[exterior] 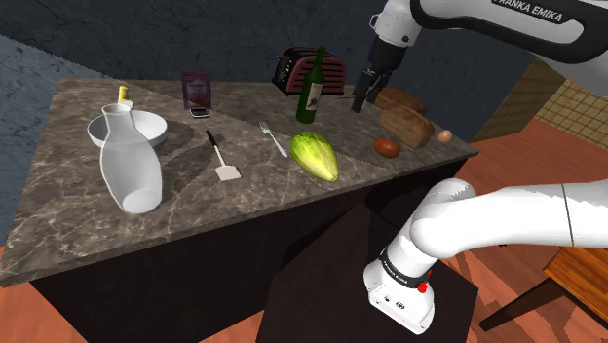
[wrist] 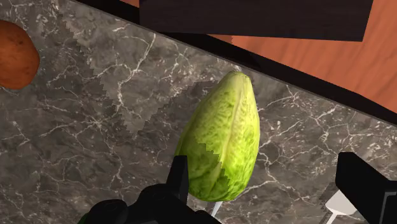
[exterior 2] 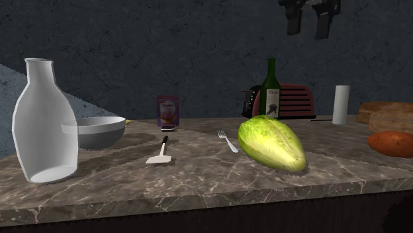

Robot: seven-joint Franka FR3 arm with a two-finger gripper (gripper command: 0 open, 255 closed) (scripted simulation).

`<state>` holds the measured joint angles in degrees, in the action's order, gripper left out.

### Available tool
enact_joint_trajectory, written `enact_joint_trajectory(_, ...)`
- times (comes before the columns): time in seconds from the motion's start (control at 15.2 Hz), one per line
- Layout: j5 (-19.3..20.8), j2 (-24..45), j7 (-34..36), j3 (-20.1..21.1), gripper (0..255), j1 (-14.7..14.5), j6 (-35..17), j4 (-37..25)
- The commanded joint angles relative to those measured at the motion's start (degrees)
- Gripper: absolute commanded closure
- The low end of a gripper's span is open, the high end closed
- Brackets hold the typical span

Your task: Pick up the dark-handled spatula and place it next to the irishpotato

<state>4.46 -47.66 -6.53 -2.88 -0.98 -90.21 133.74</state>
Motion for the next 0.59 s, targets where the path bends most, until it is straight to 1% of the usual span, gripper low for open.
enact_joint_trajectory(0.0, 0.0, 0.0, 0.0, 0.0, 0, 0.0, 0.0, 0.0)
enact_joint_trajectory(0.26, -2.3, 5.0, 5.6, 3.2, 0, -0.3, -6.1, 1.3)
enact_joint_trajectory(0.53, -4.0, 11.1, 10.9, 6.2, 0, -0.6, -12.0, 1.2)
